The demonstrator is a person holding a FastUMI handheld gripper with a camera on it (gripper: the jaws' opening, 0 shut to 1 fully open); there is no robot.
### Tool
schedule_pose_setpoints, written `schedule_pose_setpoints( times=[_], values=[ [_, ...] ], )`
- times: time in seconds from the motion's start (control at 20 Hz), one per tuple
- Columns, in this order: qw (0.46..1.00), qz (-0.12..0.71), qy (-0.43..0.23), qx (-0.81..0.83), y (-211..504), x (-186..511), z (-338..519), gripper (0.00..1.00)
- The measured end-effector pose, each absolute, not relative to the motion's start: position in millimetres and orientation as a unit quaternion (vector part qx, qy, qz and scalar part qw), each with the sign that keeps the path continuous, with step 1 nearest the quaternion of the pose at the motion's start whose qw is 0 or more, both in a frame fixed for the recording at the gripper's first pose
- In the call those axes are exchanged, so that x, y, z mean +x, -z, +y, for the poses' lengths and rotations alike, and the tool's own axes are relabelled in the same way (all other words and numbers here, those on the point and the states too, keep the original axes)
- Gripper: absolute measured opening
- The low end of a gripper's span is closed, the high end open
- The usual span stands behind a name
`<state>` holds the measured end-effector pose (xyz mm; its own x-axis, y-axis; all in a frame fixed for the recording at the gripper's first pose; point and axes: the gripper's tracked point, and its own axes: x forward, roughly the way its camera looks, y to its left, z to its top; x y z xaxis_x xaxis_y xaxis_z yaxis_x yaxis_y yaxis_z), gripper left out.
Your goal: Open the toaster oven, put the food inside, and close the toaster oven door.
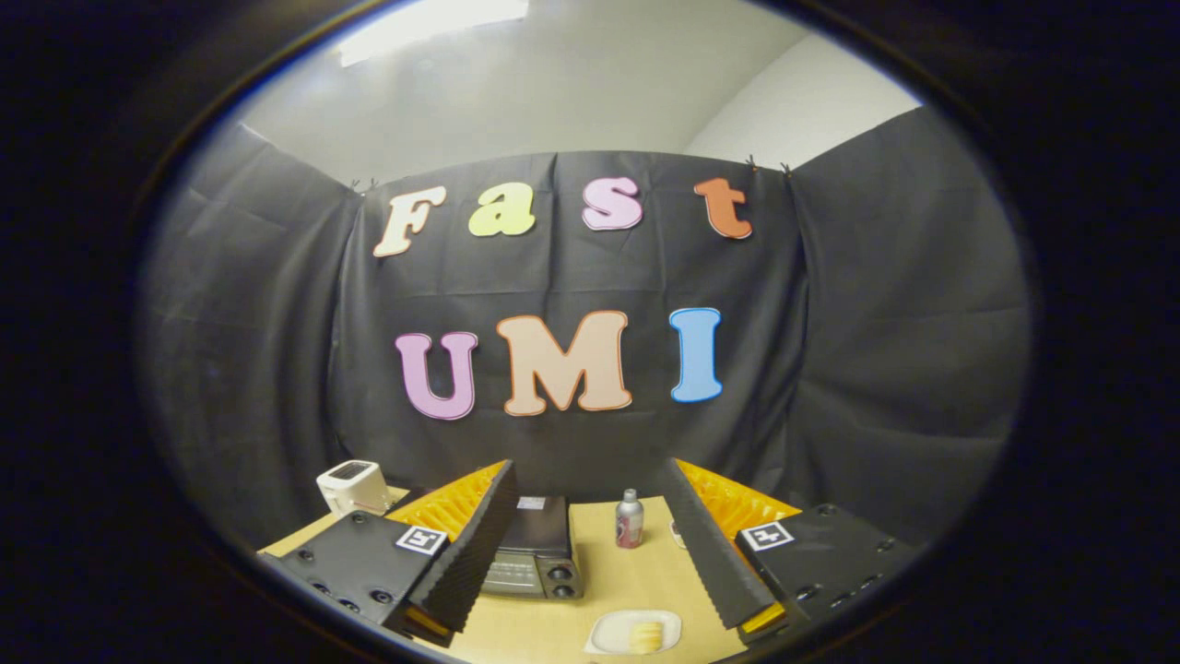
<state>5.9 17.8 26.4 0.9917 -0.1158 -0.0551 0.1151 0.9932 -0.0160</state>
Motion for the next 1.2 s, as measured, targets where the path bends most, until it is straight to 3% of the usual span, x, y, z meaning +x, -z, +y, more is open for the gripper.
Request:
schedule_pose_setpoints(
  times=[1.2],
  values=[
    [0.994, 0.055, -0.017, 0.087, 134, 73, 79, 0.98]
  ],
)
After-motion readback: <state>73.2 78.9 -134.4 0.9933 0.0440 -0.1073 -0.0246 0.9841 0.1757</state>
